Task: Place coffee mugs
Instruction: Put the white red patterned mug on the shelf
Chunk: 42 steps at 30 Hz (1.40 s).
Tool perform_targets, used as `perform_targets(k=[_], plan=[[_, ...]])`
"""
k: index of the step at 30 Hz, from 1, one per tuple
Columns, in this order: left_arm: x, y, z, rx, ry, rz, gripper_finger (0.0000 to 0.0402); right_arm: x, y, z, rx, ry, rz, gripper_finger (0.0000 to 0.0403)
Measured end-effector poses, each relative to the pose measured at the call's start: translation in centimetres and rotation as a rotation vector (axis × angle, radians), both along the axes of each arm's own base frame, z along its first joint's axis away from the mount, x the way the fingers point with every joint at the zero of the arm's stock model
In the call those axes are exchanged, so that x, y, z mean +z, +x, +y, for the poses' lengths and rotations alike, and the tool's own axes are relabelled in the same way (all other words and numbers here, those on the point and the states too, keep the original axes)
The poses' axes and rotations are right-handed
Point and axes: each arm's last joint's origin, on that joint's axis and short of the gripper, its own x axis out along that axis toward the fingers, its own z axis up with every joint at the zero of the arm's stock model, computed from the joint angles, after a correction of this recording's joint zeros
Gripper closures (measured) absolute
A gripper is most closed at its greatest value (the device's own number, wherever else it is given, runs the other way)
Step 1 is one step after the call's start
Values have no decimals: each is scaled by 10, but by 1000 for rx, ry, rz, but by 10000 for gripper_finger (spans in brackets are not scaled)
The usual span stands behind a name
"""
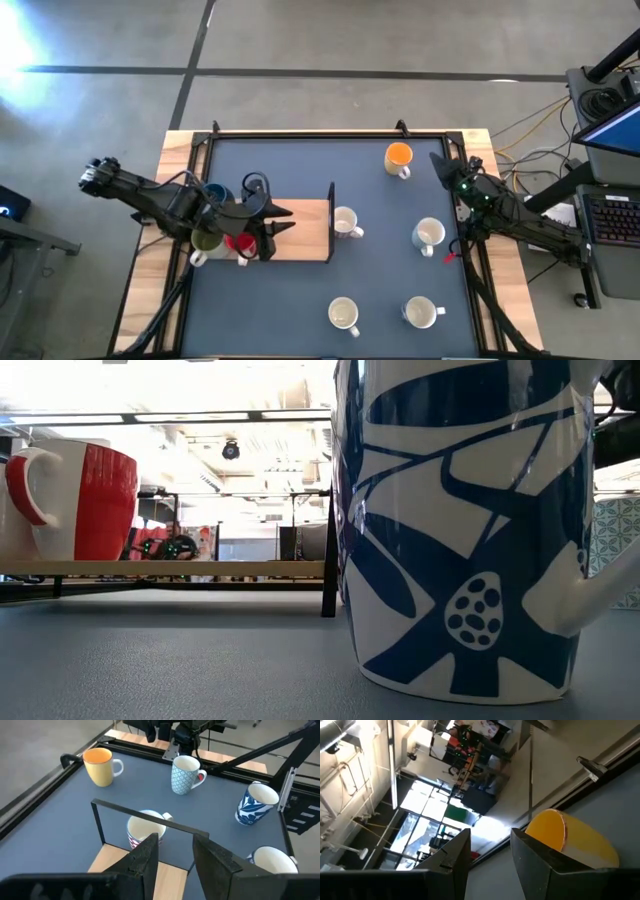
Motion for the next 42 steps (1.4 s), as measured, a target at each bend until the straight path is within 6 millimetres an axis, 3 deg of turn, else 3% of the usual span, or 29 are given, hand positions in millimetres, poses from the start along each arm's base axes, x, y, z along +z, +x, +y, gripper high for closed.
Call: perform_targets(k=[11, 19, 23, 28, 32, 42], plan=[[0, 0, 0, 2, -28, -4, 298, 8, 2, 0, 51, 13, -140, 275], [0, -1, 0, -6, -20, 3, 298, 31, 13, 3, 252, -99, -226, 278], [1, -6, 1, -34, -12, 22, 298, 44, 20, 0, 261, -48, -106, 289], [1, -12, 3, -50, -12, 49, 298, 49, 45, -8, 329, 123, 217, 298], [2, -15, 4, -62, -17, 66, 298, 59, 60, -12, 364, 190, 377, 296], [2, -26, 6, -98, -30, 113, 298, 67, 100, -14, 543, 337, 537, 296]])
